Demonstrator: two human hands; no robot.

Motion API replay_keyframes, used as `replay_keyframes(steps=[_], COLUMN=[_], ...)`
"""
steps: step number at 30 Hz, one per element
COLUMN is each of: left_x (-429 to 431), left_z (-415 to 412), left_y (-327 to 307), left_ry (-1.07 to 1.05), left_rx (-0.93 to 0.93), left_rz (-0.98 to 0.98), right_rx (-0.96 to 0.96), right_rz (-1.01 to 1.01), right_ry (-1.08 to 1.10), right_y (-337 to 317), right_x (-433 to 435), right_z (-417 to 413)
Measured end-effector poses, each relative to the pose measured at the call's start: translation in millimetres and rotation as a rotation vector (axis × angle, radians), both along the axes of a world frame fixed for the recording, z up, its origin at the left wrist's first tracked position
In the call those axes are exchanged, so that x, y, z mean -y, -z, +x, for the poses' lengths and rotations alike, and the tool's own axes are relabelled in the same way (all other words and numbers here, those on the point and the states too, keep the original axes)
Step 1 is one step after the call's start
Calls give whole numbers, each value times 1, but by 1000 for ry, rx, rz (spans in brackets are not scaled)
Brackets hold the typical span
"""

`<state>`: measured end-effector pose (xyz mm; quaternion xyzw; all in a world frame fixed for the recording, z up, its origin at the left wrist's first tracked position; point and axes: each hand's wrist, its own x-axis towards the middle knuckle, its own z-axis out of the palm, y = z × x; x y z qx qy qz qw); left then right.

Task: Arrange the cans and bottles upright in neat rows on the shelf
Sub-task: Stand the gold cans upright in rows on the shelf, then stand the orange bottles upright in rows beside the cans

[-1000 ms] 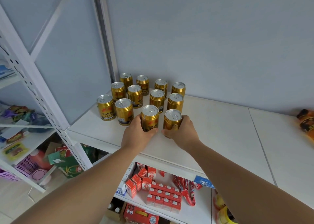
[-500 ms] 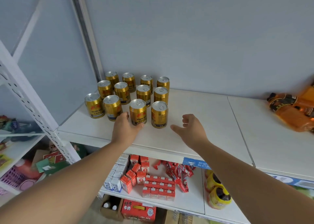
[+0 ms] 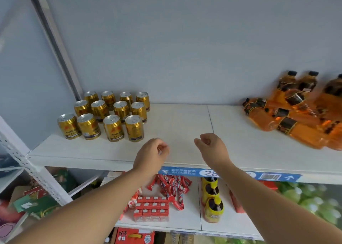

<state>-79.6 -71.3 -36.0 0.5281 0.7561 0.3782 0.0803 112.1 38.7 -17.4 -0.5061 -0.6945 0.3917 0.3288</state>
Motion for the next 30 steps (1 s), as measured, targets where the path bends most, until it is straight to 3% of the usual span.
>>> replay_keyframes(steps=[10, 16, 23, 30], left_x=[-91, -121, -166, -246], left_z=[179, 258, 284, 263], left_y=[1, 4, -10, -13], left_ry=[216, 262, 242, 197], left_rx=[91, -17, -22, 11], left_rz=[-86, -182, -222, -251], right_rx=[-37, -7, 26, 198], right_rz=[-12, -26, 8, 160], right_ry=[258, 356, 390, 383], right_y=[4, 9, 3, 0], right_x=[-36, -41, -60, -108], right_z=[199, 283, 317, 317])
